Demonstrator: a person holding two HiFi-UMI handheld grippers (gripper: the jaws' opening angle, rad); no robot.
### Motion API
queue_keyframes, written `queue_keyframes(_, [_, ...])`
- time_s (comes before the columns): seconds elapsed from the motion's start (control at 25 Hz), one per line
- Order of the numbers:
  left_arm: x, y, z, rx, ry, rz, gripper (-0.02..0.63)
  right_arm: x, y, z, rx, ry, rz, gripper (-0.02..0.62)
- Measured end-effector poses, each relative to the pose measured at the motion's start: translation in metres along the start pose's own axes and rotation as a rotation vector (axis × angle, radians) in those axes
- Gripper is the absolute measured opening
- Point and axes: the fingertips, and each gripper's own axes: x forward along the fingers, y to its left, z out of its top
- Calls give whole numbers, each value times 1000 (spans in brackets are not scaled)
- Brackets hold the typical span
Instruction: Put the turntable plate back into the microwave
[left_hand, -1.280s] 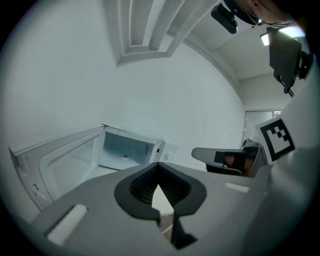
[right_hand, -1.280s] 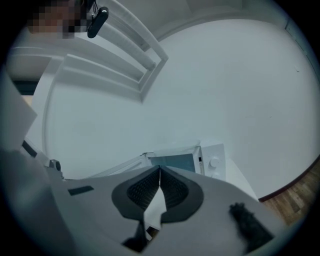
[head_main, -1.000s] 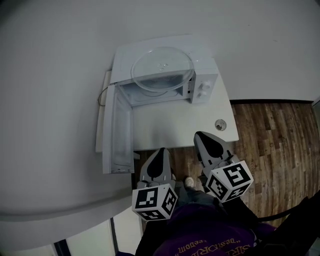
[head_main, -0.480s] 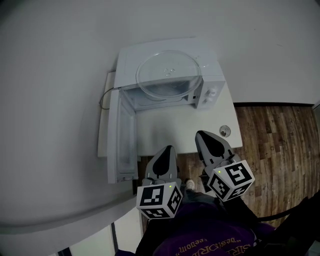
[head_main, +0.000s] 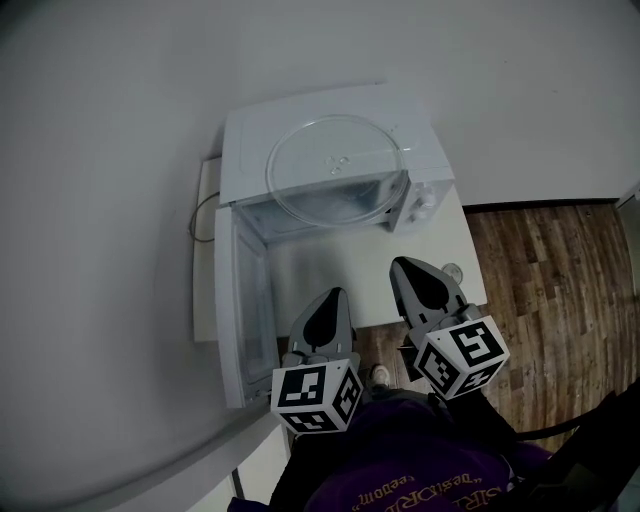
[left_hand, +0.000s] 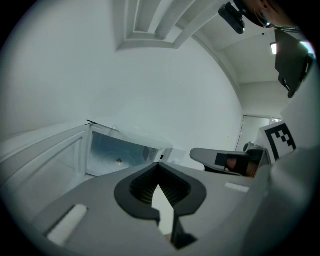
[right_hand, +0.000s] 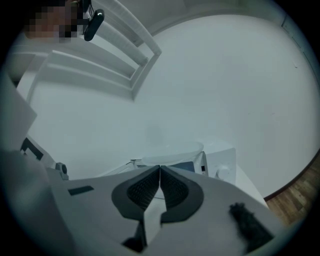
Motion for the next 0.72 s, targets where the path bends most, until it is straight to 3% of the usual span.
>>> queue_keyframes(0.52, [42, 23, 14, 8, 41, -75, 5, 35, -43, 12, 56, -8, -99, 11])
queue_keyframes(0.72, [52, 39, 17, -3, 58, -88, 5, 47, -55, 18, 71, -8, -63, 11])
